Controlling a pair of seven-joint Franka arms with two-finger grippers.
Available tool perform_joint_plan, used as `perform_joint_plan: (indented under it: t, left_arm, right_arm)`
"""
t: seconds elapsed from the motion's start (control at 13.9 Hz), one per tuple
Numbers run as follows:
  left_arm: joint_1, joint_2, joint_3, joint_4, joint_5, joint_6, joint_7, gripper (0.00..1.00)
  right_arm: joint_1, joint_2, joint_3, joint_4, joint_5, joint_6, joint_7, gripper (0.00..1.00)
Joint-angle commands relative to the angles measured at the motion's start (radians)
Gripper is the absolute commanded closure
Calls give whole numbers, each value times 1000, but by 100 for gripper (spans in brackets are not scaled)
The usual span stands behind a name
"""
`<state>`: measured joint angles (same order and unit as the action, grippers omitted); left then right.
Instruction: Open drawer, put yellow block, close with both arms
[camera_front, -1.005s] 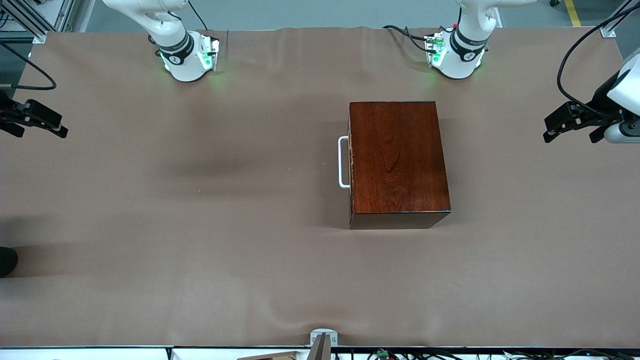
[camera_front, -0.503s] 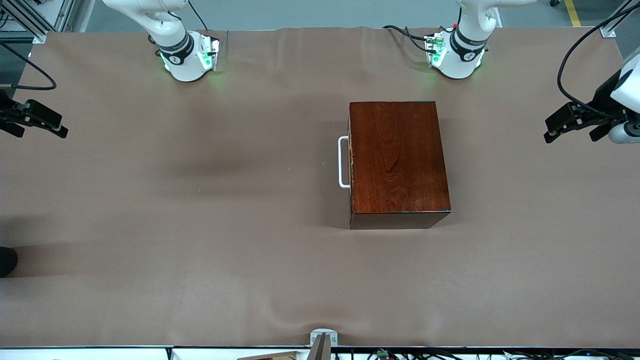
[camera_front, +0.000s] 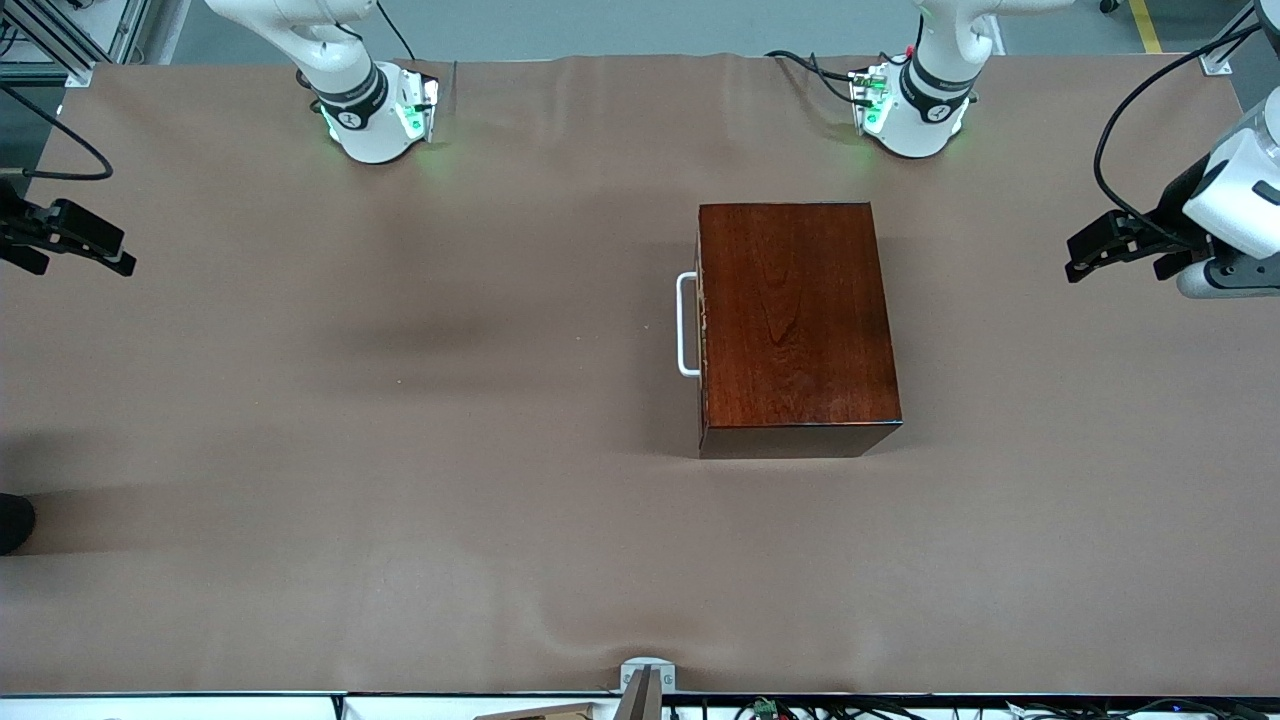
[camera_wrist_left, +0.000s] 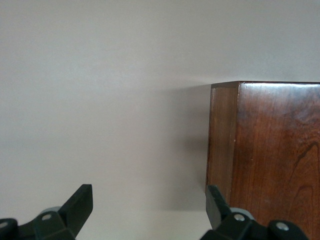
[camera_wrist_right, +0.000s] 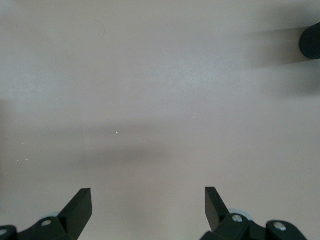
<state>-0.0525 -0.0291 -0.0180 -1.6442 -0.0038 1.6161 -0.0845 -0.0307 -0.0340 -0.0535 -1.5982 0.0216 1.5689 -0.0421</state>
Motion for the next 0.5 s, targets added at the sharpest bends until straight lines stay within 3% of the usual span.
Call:
perform_joint_plan:
  t: [0.0, 0.43]
  left_arm:
    - [-6, 1, 0, 24, -7, -27, -12, 0]
    - [-6, 1, 0, 26, -8, -28, -20, 0]
  right_arm:
    - [-3, -3, 3, 3, -5, -4, 13, 0]
    - [0, -3, 3, 3, -5, -6, 13, 0]
